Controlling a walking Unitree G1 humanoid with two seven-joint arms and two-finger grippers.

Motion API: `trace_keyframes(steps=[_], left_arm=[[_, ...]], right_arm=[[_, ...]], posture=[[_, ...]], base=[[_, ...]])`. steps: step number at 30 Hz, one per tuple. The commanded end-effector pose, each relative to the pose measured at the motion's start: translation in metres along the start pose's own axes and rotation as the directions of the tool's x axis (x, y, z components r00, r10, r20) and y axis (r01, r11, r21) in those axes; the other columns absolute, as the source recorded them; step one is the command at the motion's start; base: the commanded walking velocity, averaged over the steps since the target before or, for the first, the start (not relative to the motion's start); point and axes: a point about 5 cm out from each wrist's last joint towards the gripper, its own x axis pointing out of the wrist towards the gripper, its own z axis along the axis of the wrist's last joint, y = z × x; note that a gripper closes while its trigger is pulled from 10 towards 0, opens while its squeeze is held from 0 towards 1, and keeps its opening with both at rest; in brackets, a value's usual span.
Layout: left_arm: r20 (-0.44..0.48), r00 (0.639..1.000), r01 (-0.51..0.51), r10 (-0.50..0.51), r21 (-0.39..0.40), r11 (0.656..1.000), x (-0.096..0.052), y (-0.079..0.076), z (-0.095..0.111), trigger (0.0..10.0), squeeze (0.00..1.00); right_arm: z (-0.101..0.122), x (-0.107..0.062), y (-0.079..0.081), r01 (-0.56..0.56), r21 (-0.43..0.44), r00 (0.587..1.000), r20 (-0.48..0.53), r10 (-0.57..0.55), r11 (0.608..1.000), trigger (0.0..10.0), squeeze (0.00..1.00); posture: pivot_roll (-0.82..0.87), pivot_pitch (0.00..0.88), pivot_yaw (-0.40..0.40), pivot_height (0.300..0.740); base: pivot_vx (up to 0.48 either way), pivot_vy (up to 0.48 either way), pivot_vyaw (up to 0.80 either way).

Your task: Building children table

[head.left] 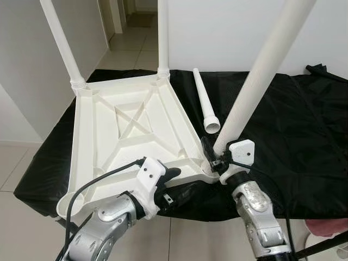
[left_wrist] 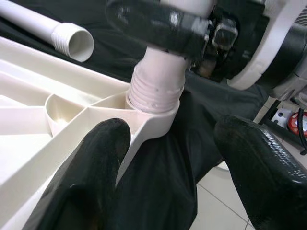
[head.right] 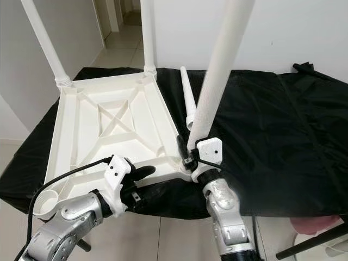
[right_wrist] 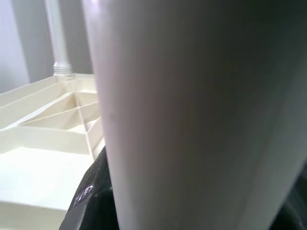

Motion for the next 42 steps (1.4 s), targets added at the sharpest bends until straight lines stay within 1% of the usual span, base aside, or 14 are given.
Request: trace_keyframes(steps=[1, 5, 6, 10, 11, 12, 15, 18, 23, 26, 30, 34, 36, 42], left_arm=[[-0.023, 0.997, 0.079, -0.079, -0.006, 0.997, 0.0, -0.003, -0.001, 10.0, 0.0], [-0.024, 0.997, 0.078, -0.078, -0.006, 0.997, 0.0, -0.003, -0.001, 10.0, 0.0], [-0.026, 0.997, 0.073, -0.073, -0.001, 0.997, 0.0, -0.003, 0.0, 10.0, 0.0], [-0.027, 0.997, 0.071, -0.071, 0.002, 0.997, 0.001, -0.002, 0.0, 10.0, 0.0], [-0.027, 0.997, 0.071, -0.071, 0.003, 0.997, 0.001, -0.002, 0.0, 10.0, 0.0], [-0.027, 0.997, 0.071, -0.071, 0.003, 0.997, 0.001, -0.002, 0.0, 10.0, 0.0], [-0.028, 0.997, 0.07, -0.07, 0.006, 0.998, 0.001, -0.003, 0.0, 10.0, 0.0], [-0.028, 0.997, 0.07, -0.07, 0.006, 0.998, 0.001, -0.003, 0.0, 10.0, 0.0], [-0.027, 0.997, 0.069, -0.069, 0.007, 0.998, 0.003, -0.003, 0.0, 10.0, 0.0], [-0.024, 0.998, 0.066, -0.066, 0.006, 0.998, 0.004, -0.002, 0.001, 10.0, 0.0], [-0.024, 0.998, 0.066, -0.066, 0.006, 0.998, 0.004, -0.002, 0.001, 10.0, 0.0], [-0.024, 0.998, 0.062, -0.062, 0.011, 0.998, 0.004, -0.002, 0.001, 10.0, 0.0], [-0.024, 0.998, 0.062, -0.062, 0.011, 0.998, 0.004, -0.002, 0.001, 10.0, 0.0], [-0.023, 0.998, 0.06, -0.059, 0.012, 0.998, 0.004, -0.001, 0.002, 10.0, 0.0]], right_arm=[[-0.023, -0.005, -0.001, -0.03, 0.0, 0.993, -0.117, 0.029, 1.0, 10.0, 0.0], [-0.023, -0.004, -0.001, -0.06, -0.013, 0.991, -0.123, 0.058, 0.998, 10.0, 0.0], [-0.026, 0.0, 0.0, -0.133, -0.002, 0.981, -0.141, 0.132, 0.991, 10.0, 0.0], [-0.027, 0.001, 0.0, -0.152, 0.007, 0.978, -0.146, 0.152, 0.988, 10.0, 0.0], [-0.028, 0.002, 0.001, -0.16, 0.028, 0.975, -0.151, 0.162, 0.987, 10.0, 0.0], [-0.028, 0.002, 0.001, -0.16, 0.028, 0.975, -0.151, 0.162, 0.987, 10.0, 0.0], [-0.031, 0.007, -0.003, -0.126, 0.128, 0.971, -0.188, 0.149, 0.984, 10.0, 0.0], [-0.031, 0.007, -0.003, -0.126, 0.128, 0.971, -0.188, 0.149, 0.984, 10.0, 0.0], [-0.036, 0.012, -0.011, -0.12, 0.139, 0.949, -0.274, 0.155, 0.983, 10.0, 0.0], [-0.038, 0.017, -0.014, -0.131, 0.148, 0.939, -0.298, 0.17, 0.98, 10.0, 0.0], [-0.038, 0.017, -0.014, -0.134, 0.147, 0.938, -0.299, 0.173, 0.98, 10.0, 0.0], [-0.038, 0.027, -0.012, -0.124, 0.201, 0.925, -0.332, 0.187, 0.972, 10.0, 0.0], [-0.038, 0.027, -0.012, -0.124, 0.201, 0.925, -0.332, 0.187, 0.972, 10.0, 0.0], [-0.044, 0.029, -0.01, -0.115, 0.234, 0.902, -0.383, 0.2, 0.965, 10.0, 0.0]], posture=[[-0.02, 0.029, 0.044, 0.74], [-0.02, 0.028, 0.044, 0.74], [-0.02, 0.028, 0.044, 0.74], [-0.02, 0.028, 0.044, 0.74], [-0.02, 0.023, 0.041, 0.74], [-0.02, 0.023, 0.041, 0.74], [-0.02, 0.018, 0.037, 0.74], [-0.02, 0.018, 0.037, 0.74], [-0.01, 0.01, 0.029, 0.74], [-0.01, 0.005, 0.028, 0.74], [-0.01, 0.005, 0.028, 0.74], [-0.01, 0.001, 0.027, 0.74], [-0.01, 0.001, 0.027, 0.74], [0.0, 0.003, 0.025, 0.74]], base=[[0.0, 0.0, 0.0], [0.0, 0.0, 0.0], [0.0, 0.0, 0.0], [0.0, 0.0, 0.0], [0.0, 0.0, 0.0], [0.0, 0.0, 0.0], [0.0, 0.0, 0.0], [0.0, 0.0, 0.0], [0.0, 0.0, 0.0], [0.0, 0.0, 0.0], [0.0, 0.0, 0.0], [0.0, 0.0, 0.0], [0.0, 0.0, 0.0], [0.0, 0.0, 0.0]])
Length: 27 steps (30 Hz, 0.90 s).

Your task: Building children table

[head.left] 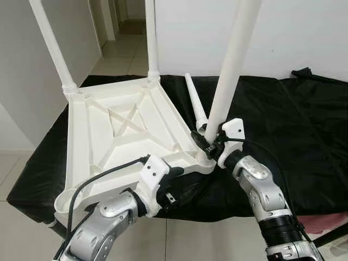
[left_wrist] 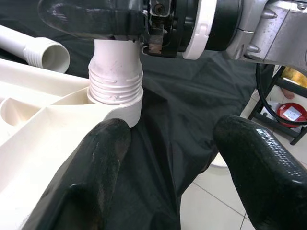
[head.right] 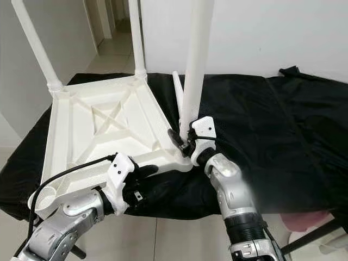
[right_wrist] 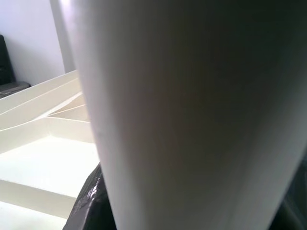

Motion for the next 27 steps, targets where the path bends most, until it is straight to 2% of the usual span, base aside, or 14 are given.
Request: trace_keyframes(steps=[1, 6, 7, 8, 10, 11, 12, 16, 18, 19, 22, 27], left_arm=[[-0.004, 1.0, 0.02, -0.02, 0.0, 1.0, 0.0, 0.0, -0.001, 10.0, 0.0], [-0.002, 1.0, 0.016, -0.016, -0.001, 1.0, -0.001, 0.0, 0.0, 10.0, 0.0], [-0.002, 1.0, 0.016, -0.016, -0.001, 1.0, 0.0, 0.0, 0.0, 10.0, 0.0], [-0.002, 1.0, 0.016, -0.016, -0.001, 1.0, 0.0, 0.0, 0.0, 10.0, 0.0], [0.001, 1.0, 0.016, -0.016, -0.001, 1.0, 0.0, 0.0, 0.0, 10.0, 0.0], [0.001, 1.0, 0.016, -0.016, -0.001, 1.0, 0.0, 0.0, 0.0, 10.0, 0.0], [0.003, 1.0, 0.015, -0.015, -0.002, 1.0, 0.0, 0.0, 0.001, 10.0, 0.0], [0.002, 1.0, 0.016, -0.016, -0.002, 1.0, -0.001, -0.001, 0.001, 10.0, 0.0], [0.002, 1.0, 0.016, -0.016, -0.002, 1.0, -0.001, -0.001, 0.001, 10.0, 0.0], [-0.001, 1.0, 0.02, -0.02, -0.003, 1.0, -0.001, -0.001, 0.001, 10.0, 0.0], [-0.001, 1.0, 0.022, -0.022, -0.003, 1.0, -0.001, 0.0, 0.001, 10.0, 0.0], [-0.002, 1.0, 0.025, -0.025, -0.002, 1.0, -0.001, 0.0, 0.001, 10.0, 0.0]], right_arm=[[-0.049, -0.008, 0.002, 0.04, 0.146, 0.964, -0.264, 0.0, 0.989, 10.0, 0.0], [-0.051, -0.009, 0.001, 0.039, 0.114, 0.964, -0.266, -0.007, 0.993, 10.0, 0.0], [-0.05, -0.011, 0.003, 0.008, 0.044, 0.972, -0.237, 0.002, 0.999, 10.0, 0.0], [-0.05, -0.011, 0.003, 0.008, 0.044, 0.972, -0.237, 0.002, 0.999, 10.0, 0.0], [-0.044, -0.016, 0.01, -0.035, -0.101, 0.989, -0.148, 0.02, 0.994, 10.0, 0.0], [-0.044, -0.016, 0.01, -0.035, -0.101, 0.989, -0.148, 0.02, 0.994, 10.0, 0.0], [-0.043, -0.019, 0.012, -0.04, -0.147, 0.992, -0.12, 0.022, 0.988, 10.0, 0.0], [-0.039, -0.024, 0.017, -0.037, -0.206, 0.998, -0.051, 0.027, 0.978, 10.0, 0.0], [-0.039, -0.024, 0.017, -0.037, -0.206, 0.998, -0.051, 0.027, 0.978, 10.0, 0.0], [-0.03, -0.025, 0.018, -0.022, -0.248, 1.0, 0.015, 0.026, 0.969, 10.0, 0.0], [-0.021, -0.025, 0.019, -0.004, -0.299, 0.997, 0.07, 0.026, 0.954, 10.0, 0.0], [-0.017, -0.024, 0.018, 0.007, -0.331, 0.995, 0.096, 0.026, 0.943, 10.0, 0.0]], posture=[[0.0, 0.002, 0.024, 0.74], [0.0, 0.003, 0.023, 0.74], [0.0, 0.003, 0.021, 0.74], [0.0, 0.003, 0.021, 0.74], [0.0, 0.006, 0.022, 0.74], [0.0, 0.006, 0.022, 0.74], [0.0, 0.008, 0.025, 0.74], [-0.01, 0.012, 0.028, 0.74], [-0.01, 0.012, 0.028, 0.74], [-0.01, 0.013, 0.033, 0.74], [-0.01, 0.012, 0.035, 0.74], [-0.01, 0.011, 0.036, 0.74]], base=[[0.0, 0.0, 0.0], [0.0, 0.0, 0.0], [0.0, 0.0, 0.0], [0.0, 0.0, 0.0], [0.0, 0.0, 0.0], [0.0, 0.0, 0.0], [0.0, 0.0, 0.0], [0.0, 0.0, 0.0], [0.0, 0.0, 0.0], [0.0, 0.0, 0.0], [0.0, 0.0, 0.0], [0.0, 0.0, 0.0]])
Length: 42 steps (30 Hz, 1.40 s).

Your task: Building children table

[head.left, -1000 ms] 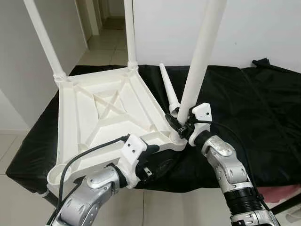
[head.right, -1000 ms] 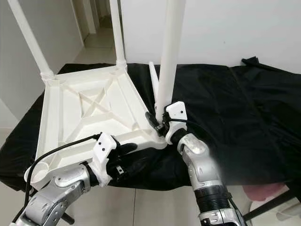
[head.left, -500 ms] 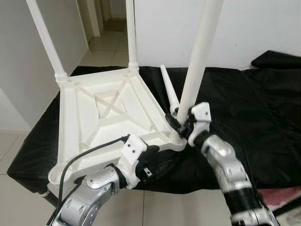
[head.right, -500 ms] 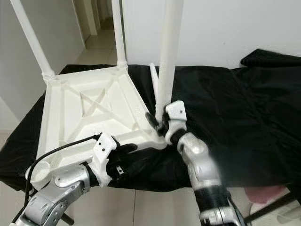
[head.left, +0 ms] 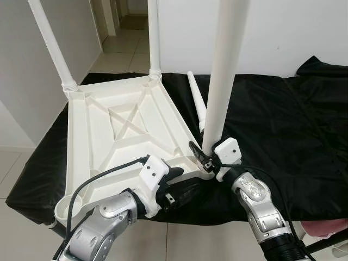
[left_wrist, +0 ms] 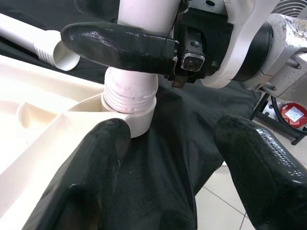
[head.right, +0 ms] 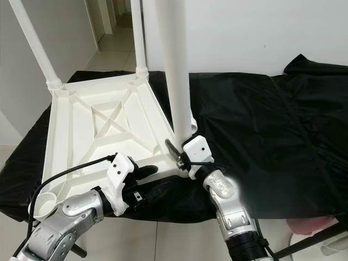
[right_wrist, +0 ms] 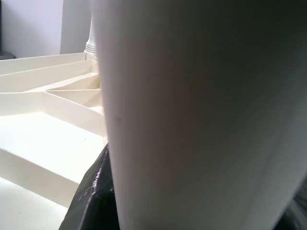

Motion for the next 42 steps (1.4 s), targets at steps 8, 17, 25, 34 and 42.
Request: trace_keyframes(steps=[8, 17, 25, 34, 42], left_arm=[[0.0, 1.0, 0.022, -0.022, 0.003, 1.0, -0.001, 0.0, 0.002, 10.0, 0.0], [0.001, 1.0, 0.019, -0.019, 0.003, 1.0, -0.001, 0.0, 0.002, 10.0, 0.0], [0.001, 1.0, 0.012, -0.012, 0.006, 1.0, -0.002, 0.0, 0.002, 10.0, 0.0], [0.001, 1.0, 0.003, -0.003, 0.005, 1.0, -0.004, 0.001, 0.003, 10.0, 0.0], [-0.002, 1.0, 0.006, -0.006, 0.005, 1.0, -0.004, 0.001, 0.003, 10.0, 0.0]], right_arm=[[0.002, 0.005, -0.003, -0.042, -0.051, 0.996, -0.075, 0.038, 0.998, 10.0, 0.0], [0.003, 0.007, -0.002, -0.119, -0.053, 0.984, -0.139, 0.11, 0.992, 10.0, 0.0], [0.002, 0.006, -0.001, -0.117, 0.019, 0.981, -0.152, 0.118, 0.993, 10.0, 0.0], [0.006, 0.003, -0.006, 0.013, 0.189, 0.996, -0.094, 0.005, 0.982, 10.0, 0.0], [0.006, -0.001, -0.005, 0.068, 0.261, 0.995, -0.088, -0.046, 0.963, 10.0, 0.0]], posture=[[-0.01, 0.011, 0.039, 0.74], [-0.01, 0.015, 0.038, 0.74], [0.0, 0.02, 0.038, 0.74], [0.0, 0.026, 0.042, 0.74], [0.0, 0.03, 0.047, 0.74]], base=[[0.0, 0.0, 0.0], [0.0, 0.0, 0.0], [0.0, 0.0, 0.0], [0.0, 0.0, 0.0], [0.0, 0.0, 0.0]])
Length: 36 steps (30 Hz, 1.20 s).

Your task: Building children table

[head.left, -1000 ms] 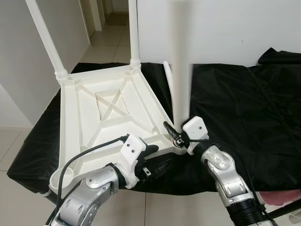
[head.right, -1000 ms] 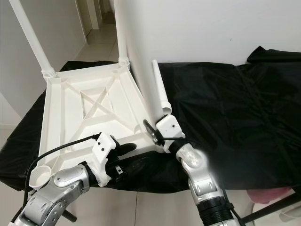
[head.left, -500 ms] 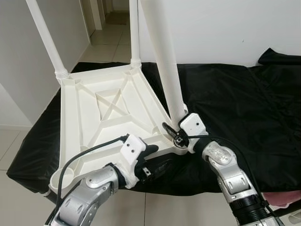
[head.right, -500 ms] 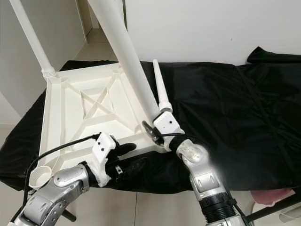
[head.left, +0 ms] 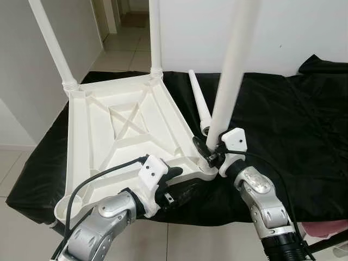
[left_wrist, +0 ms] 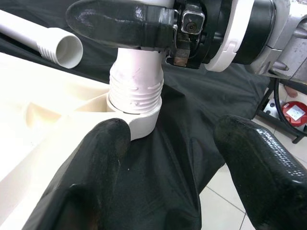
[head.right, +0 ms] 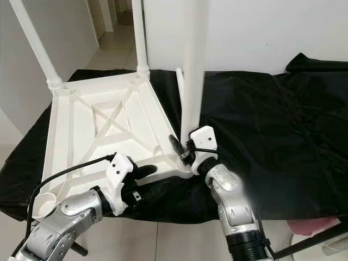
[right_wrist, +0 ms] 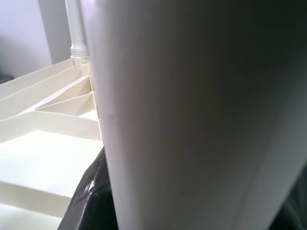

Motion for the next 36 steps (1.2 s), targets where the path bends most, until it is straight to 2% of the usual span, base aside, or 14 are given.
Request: trace_keyframes(steps=[1, 4, 11, 15, 24, 27, 31, 36], left_arm=[[0.0, 1.0, 0.007, -0.007, 0.001, 1.0, -0.003, 0.0, 0.002, 10.0, 0.0], [-0.002, 1.0, 0.012, -0.012, 0.002, 1.0, -0.003, 0.0, 0.002, 10.0, 0.0], [-0.004, 1.0, 0.017, -0.017, 0.0, 1.0, -0.002, -0.001, 0.002, 10.0, 0.0], [-0.004, 1.0, 0.014, -0.014, 0.002, 1.0, -0.003, -0.001, 0.003, 10.0, 0.0], [-0.007, 1.0, 0.014, -0.014, 0.011, 1.0, -0.001, 0.0, 0.003, 10.0, 0.0], [0.009, 1.0, -0.01, 0.01, 0.026, 1.0, 0.001, 0.003, 0.008, 10.0, 0.0], [0.039, 0.999, -0.034, 0.033, 0.032, 0.999, 0.004, 0.006, 0.015, 10.0, 0.0], [0.081, 0.996, -0.035, 0.033, 0.019, 0.999, 0.009, 0.007, 0.024, 10.0, 0.0]], right_arm=[[-0.009, -0.004, 0.002, 0.024, 0.061, 0.999, -0.037, -0.022, 0.998, 10.0, 0.0], [-0.016, -0.006, 0.0, 0.071, 0.124, 0.996, -0.063, -0.063, 0.99, 10.0, 0.0], [-0.019, -0.007, -0.001, 0.097, 0.146, 0.993, -0.08, -0.086, 0.985, 10.0, 0.0], [-0.013, -0.007, 0.002, 0.079, 0.131, 0.996, -0.049, -0.073, 0.988, 10.0, 0.0], [-0.009, 0.0, 0.001, -0.029, 0.043, 0.992, -0.123, 0.034, 0.999, 10.0, 0.0], [0.008, 0.004, -0.005, -0.064, -0.006, 0.996, -0.055, 0.064, 0.998, 10.0, 0.0], [0.03, 0.005, -0.011, -0.049, 0.084, 0.997, 0.062, 0.044, 0.995, 10.0, 0.0], [0.047, 0.005, -0.019, -0.059, 0.108, 0.994, 0.093, 0.049, 0.992, 10.0, 0.0]], posture=[[-0.01, 0.031, 0.051, 0.74], [-0.01, 0.032, 0.053, 0.74], [-0.01, 0.033, 0.053, 0.74], [-0.01, 0.033, 0.053, 0.74], [-0.01, 0.025, 0.055, 0.74], [-0.01, 0.024, 0.051, 0.74], [0.0, 0.024, 0.043, 0.74], [-0.01, 0.024, 0.041, 0.74]], base=[[0.0, 0.0, 0.0], [0.0, 0.0, 0.0], [0.0, 0.0, 0.0], [0.0, 0.0, 0.0], [0.0, 0.0, 0.0], [0.0, 0.0, 0.0], [0.0, 0.0, 0.0], [0.0, 0.0, 0.0]])
